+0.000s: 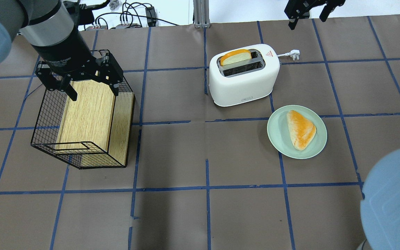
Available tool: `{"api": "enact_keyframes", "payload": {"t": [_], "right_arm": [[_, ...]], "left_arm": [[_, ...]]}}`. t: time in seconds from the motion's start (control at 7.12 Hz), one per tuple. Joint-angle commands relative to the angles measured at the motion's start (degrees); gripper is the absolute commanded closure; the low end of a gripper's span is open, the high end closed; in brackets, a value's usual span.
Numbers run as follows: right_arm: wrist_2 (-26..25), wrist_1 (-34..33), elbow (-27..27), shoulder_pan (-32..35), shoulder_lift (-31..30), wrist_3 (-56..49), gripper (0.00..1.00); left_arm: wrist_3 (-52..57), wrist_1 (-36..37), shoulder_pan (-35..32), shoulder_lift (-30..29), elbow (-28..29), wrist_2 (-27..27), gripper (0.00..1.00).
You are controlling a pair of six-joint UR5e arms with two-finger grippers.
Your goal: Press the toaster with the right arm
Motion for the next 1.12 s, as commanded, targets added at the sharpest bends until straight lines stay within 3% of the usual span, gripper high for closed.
{"api": "enact_keyframes", "payload": {"t": [0.0, 0.42, 0.98], "right_arm": [[-0.2, 0.5, 8.7, 1.0, -8.5, 7.4, 0.00], [-0.3, -9.1, 25.9, 0.7, -19.4, 7.8, 0.00], [-2.6, -6.0, 26.9, 0.6, -20.4, 7.6, 0.00]], "left_arm": [[0.0, 0.1, 0.0, 0.0, 0.0, 0.0, 0.00], [0.0, 0.1, 0.0, 0.0, 0.0, 0.0, 0.00], [0.0, 0.0, 0.0, 0.0, 0.0, 0.0, 0.00]]}}
